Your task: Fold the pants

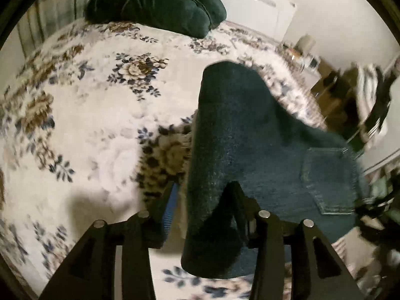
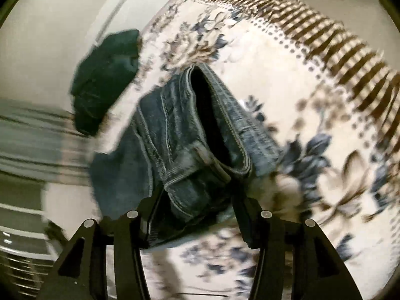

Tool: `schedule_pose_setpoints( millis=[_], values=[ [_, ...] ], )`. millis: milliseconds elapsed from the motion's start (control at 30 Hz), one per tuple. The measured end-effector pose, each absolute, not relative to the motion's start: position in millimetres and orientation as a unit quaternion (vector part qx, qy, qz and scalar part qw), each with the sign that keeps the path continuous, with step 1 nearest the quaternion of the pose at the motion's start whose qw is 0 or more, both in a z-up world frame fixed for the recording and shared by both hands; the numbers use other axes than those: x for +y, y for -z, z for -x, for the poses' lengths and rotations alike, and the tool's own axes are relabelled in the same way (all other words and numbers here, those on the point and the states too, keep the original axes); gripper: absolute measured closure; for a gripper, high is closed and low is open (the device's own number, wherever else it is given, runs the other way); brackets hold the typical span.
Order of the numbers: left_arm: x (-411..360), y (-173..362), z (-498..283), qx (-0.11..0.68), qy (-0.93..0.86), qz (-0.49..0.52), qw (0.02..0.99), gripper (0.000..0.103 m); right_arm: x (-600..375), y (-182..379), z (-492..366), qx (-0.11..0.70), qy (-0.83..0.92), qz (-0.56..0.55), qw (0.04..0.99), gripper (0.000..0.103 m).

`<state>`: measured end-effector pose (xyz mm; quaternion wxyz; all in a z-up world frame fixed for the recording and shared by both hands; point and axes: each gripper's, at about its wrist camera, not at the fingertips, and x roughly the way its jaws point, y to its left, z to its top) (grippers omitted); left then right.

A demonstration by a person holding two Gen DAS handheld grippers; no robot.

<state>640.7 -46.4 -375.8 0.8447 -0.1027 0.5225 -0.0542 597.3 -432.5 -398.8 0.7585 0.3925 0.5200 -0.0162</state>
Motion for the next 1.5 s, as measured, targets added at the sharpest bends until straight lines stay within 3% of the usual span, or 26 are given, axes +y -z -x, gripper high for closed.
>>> schedule_pose_setpoints(
  millis=[133, 267, 333, 400, 467, 500, 767, 1500],
  values=[
    [-44, 394, -651, 0.532, 0.047, 0.097, 0.840, 0.051, -422, 403, -603, 0.541, 0.032, -0.354, 0.763, 0.049],
    [-54, 375, -645, 0.530, 0.035, 0.073, 0.844, 0.052, -417, 399, -606, 0.556, 0.048, -0.319, 0.766, 0.048],
    [-61, 355, -635, 0.517, 0.031, 0.064, 0.853, 0.052, -409, 382, -603, 0.560, 0.057, -0.287, 0.776, 0.042],
    [-66, 340, -626, 0.513, 0.024, 0.061, 0.856, 0.048, -397, 359, -599, 0.556, 0.076, -0.223, 0.797, 0.019],
    [-74, 326, -615, 0.518, 0.018, 0.048, 0.854, 0.029, -385, 338, -590, 0.550, 0.083, -0.173, 0.813, 0.003],
    [-79, 318, -609, 0.516, 0.017, 0.042, 0.855, 0.019, -380, 330, -585, 0.547, 0.090, -0.155, 0.818, 0.001],
    [-101, 244, -539, 0.473, 0.014, 0.006, 0.881, 0.005, -346, 250, -514, 0.498, 0.123, -0.061, 0.856, 0.000],
    [-120, 48, -278, 0.369, -0.031, 0.009, 0.929, 0.005, -299, -24, -220, 0.343, 0.067, -0.002, 0.937, 0.000]
  ],
)
